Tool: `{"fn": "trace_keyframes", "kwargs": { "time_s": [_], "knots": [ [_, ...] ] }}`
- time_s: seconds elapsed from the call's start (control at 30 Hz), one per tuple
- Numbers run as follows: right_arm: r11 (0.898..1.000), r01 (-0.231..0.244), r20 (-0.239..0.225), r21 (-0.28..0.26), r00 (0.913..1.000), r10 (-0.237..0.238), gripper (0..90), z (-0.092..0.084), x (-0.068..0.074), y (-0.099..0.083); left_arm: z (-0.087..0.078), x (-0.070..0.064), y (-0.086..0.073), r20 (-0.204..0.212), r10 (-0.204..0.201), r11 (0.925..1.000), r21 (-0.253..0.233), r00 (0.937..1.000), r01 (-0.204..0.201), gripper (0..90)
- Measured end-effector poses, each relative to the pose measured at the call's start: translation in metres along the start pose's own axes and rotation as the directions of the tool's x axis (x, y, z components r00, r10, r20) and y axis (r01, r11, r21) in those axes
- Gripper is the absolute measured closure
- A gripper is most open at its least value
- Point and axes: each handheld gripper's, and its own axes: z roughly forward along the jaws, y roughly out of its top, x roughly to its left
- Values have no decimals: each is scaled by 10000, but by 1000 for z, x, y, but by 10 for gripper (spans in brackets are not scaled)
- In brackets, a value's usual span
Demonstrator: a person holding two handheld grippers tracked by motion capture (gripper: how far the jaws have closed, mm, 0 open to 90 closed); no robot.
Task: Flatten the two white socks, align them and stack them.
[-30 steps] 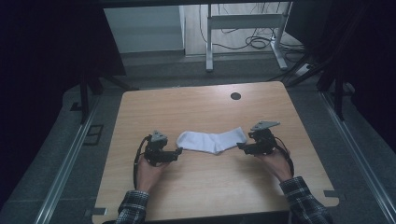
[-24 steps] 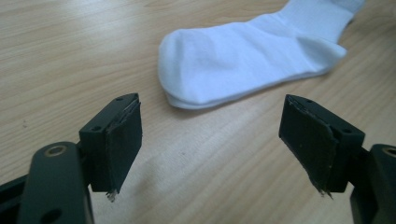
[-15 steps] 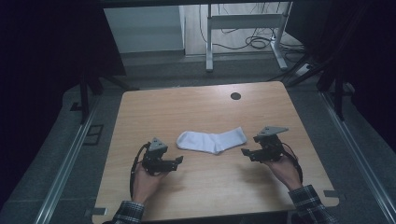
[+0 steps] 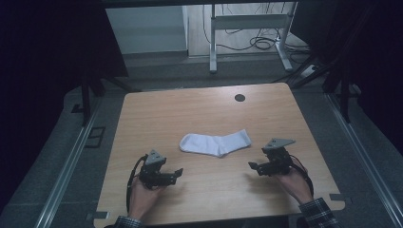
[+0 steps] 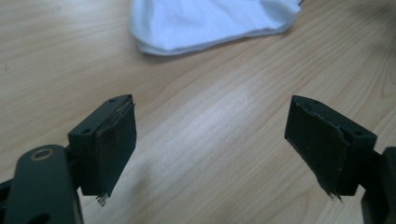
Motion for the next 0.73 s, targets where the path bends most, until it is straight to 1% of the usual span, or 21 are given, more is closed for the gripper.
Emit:
{"fn": "trace_keyframes", "kwargs": {
  "time_s": [0.13,0.17,0.2,0.23,0.27,0.33,0.43,0.5,0.6,0.63,0.73],
  "knots": [
    [9996,117,29,243,9999,-117,151,1,3,-8,-2,2,-14,53,-66,9997,227,10000,65,159],
    [9993,92,53,362,9999,-94,149,2,3,-11,-1,0,-19,-29,38,9991,432,10000,-37,145],
    [9992,147,80,384,9999,-150,148,3,3,-13,-1,0,-19,-29,38,9991,432,10000,-37,141],
    [9989,131,104,457,9999,-135,148,3,3,-14,0,-2,-24,-161,277,9974,674,9995,-265,138],
    [9984,172,148,535,9997,-180,148,5,2,-16,1,-3,-26,-232,402,9960,804,9989,-382,137],
    [9971,212,217,735,9995,-228,148,7,0,-20,3,-4,-30,-319,573,9932,1032,9978,-538,130],
    [9951,122,251,986,9996,-148,138,11,-1,-25,7,-4,-33,-431,741,9903,1212,9963,-684,119],
    [9965,44,221,832,9997,-63,142,12,-2,-26,10,-6,-34,-728,1116,9869,1250,9911,-1020,112],
    [9968,58,256,798,9996,-79,139,12,-2,-27,11,-5,-35,-702,1127,9877,1165,9911,-1041,109],
    [9969,73,247,784,9997,-92,138,12,-2,-27,10,-5,-36,-671,1169,9883,1060,9909,-1094,109],
    [9974,21,238,718,9997,-38,138,12,-2,-28,10,-4,-36,-644,1178,9885,1030,9910,-1108,109]
  ]
}}
